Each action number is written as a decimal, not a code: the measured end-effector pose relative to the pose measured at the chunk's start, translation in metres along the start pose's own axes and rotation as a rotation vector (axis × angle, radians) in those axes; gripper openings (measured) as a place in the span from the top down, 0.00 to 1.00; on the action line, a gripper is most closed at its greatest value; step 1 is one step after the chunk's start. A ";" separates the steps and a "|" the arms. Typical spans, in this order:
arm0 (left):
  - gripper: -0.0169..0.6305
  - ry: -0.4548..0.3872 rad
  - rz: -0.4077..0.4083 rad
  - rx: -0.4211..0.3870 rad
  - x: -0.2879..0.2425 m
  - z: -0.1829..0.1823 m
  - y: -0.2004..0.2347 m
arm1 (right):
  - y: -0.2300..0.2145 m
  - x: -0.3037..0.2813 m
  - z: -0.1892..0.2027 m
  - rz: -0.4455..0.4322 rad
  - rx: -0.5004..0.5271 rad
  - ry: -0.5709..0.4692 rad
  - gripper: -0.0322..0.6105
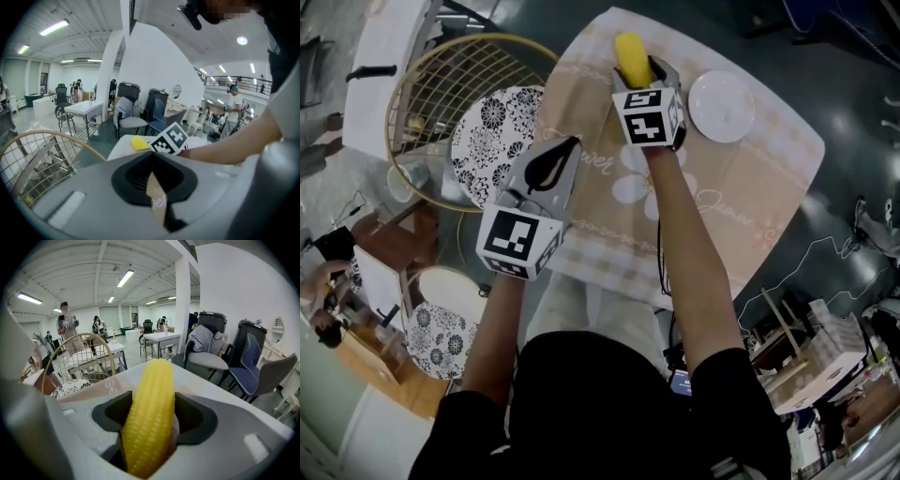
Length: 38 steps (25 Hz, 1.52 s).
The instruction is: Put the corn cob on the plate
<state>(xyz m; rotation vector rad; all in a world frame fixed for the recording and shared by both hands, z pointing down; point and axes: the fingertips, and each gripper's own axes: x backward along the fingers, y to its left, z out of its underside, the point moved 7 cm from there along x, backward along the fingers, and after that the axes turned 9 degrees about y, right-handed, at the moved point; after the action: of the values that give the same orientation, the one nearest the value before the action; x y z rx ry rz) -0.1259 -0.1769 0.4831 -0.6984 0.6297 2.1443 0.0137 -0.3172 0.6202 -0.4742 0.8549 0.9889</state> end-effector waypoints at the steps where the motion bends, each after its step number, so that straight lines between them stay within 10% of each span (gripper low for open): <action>1: 0.97 0.003 0.001 -0.004 0.000 0.001 -0.001 | 0.000 0.000 0.000 0.001 0.001 0.001 0.52; 38: 0.97 0.028 0.054 -0.143 -0.011 -0.010 -0.042 | -0.041 0.059 0.013 0.012 -0.138 -0.052 0.56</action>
<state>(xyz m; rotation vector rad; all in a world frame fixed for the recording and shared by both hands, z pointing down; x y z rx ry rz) -0.0842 -0.1652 0.4741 -0.7982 0.5182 2.2494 0.0711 -0.2974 0.5791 -0.5595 0.7467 1.0710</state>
